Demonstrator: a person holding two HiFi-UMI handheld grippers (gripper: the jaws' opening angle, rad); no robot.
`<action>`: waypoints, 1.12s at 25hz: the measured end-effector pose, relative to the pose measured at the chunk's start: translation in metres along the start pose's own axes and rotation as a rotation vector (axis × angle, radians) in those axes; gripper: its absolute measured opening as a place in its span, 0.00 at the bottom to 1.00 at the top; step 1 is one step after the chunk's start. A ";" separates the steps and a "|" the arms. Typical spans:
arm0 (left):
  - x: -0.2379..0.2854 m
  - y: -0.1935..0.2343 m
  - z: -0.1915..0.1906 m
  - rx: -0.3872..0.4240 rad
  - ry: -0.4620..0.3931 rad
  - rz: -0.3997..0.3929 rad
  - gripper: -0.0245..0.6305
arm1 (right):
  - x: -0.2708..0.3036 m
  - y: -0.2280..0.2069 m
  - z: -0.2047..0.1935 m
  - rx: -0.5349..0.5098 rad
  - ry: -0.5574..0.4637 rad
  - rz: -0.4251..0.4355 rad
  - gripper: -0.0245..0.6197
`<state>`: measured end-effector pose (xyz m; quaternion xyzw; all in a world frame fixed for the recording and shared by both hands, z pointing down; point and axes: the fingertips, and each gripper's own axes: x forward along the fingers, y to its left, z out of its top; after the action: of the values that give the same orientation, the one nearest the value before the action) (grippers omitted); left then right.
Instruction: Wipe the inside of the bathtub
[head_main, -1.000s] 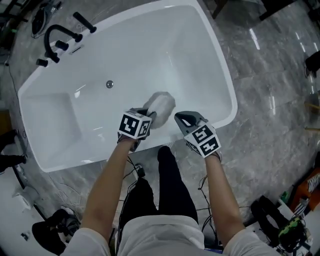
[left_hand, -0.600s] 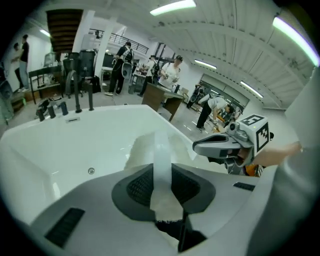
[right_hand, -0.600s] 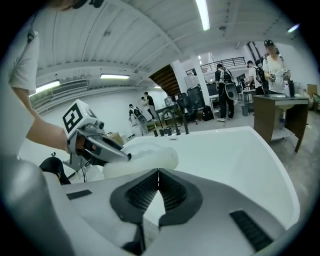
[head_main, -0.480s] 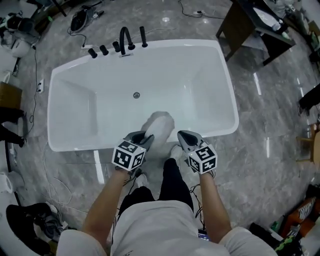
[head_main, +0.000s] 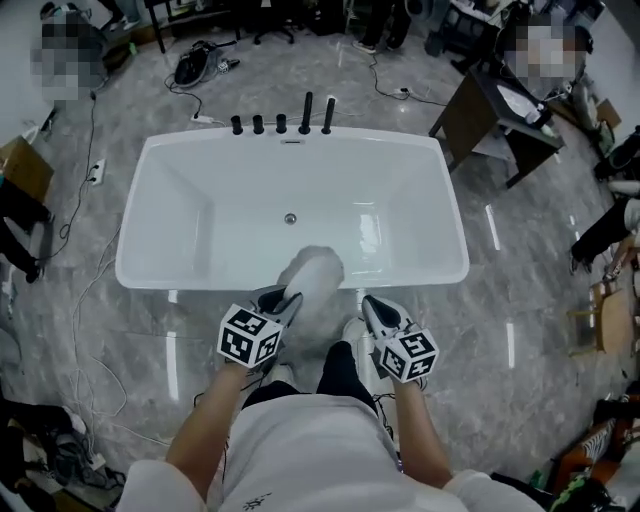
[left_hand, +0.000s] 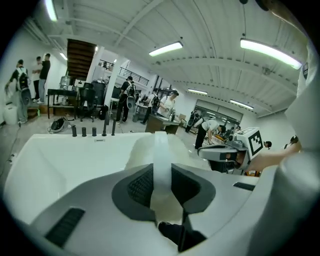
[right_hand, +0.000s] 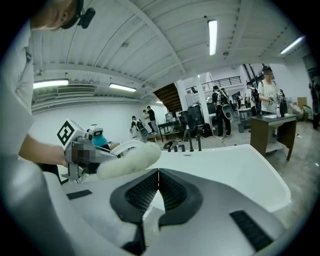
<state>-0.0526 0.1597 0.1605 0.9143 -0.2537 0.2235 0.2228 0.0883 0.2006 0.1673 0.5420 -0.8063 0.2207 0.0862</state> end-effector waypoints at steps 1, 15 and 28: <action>-0.013 -0.002 -0.001 0.011 -0.016 0.000 0.17 | -0.007 0.013 0.003 -0.005 -0.014 -0.002 0.07; -0.117 -0.020 -0.014 0.001 -0.159 0.136 0.17 | -0.056 0.078 0.035 -0.014 -0.094 0.073 0.07; -0.113 -0.029 0.027 -0.001 -0.265 0.244 0.17 | -0.048 0.046 0.073 -0.068 -0.106 0.135 0.07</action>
<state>-0.1156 0.2089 0.0712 0.8981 -0.3900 0.1262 0.1590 0.0729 0.2223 0.0719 0.4941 -0.8515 0.1695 0.0468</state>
